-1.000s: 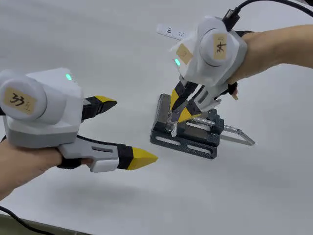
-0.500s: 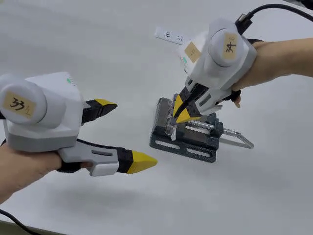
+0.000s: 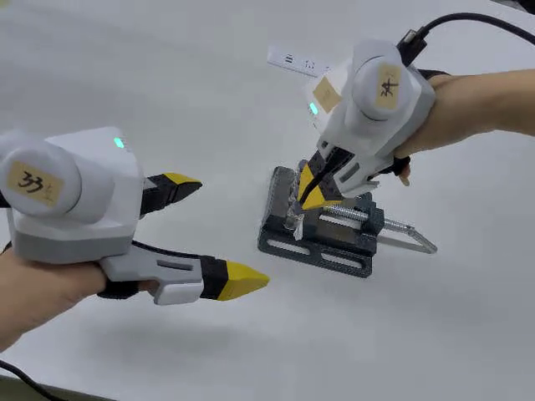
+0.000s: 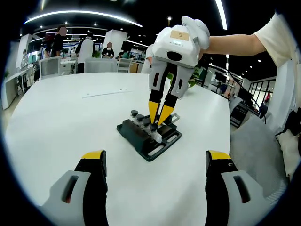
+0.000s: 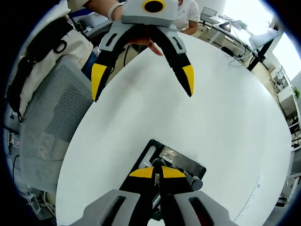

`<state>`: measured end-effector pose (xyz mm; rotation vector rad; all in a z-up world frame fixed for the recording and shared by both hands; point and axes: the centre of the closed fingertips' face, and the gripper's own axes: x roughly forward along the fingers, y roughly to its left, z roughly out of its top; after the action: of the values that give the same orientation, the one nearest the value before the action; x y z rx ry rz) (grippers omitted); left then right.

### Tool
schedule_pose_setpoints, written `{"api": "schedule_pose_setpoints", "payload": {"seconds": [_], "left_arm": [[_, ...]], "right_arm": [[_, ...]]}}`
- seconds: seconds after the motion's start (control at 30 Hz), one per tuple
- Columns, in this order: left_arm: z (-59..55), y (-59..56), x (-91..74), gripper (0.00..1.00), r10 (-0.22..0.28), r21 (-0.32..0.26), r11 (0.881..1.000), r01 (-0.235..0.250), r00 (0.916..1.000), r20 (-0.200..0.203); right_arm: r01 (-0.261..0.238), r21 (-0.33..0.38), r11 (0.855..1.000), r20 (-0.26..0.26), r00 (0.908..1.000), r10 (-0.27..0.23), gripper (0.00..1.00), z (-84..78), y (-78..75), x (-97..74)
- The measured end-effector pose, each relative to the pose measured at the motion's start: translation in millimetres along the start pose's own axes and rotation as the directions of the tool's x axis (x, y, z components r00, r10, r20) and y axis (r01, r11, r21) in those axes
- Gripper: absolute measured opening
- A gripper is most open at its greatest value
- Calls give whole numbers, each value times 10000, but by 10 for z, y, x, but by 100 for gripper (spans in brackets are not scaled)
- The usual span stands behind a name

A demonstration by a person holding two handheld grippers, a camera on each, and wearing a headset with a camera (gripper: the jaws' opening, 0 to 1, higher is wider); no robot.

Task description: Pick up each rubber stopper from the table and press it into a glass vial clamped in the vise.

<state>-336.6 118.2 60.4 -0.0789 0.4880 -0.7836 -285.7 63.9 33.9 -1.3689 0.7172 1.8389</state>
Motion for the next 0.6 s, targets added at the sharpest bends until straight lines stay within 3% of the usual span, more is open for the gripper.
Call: {"api": "schedule_pose_setpoints", "payload": {"seconds": [0.6], "left_arm": [[-29,-32,11,85,-38,-111,9999,37,10000,-32]], "right_arm": [[68,49,10000,-155,9999,-67,0,-5,-22,5]]}}
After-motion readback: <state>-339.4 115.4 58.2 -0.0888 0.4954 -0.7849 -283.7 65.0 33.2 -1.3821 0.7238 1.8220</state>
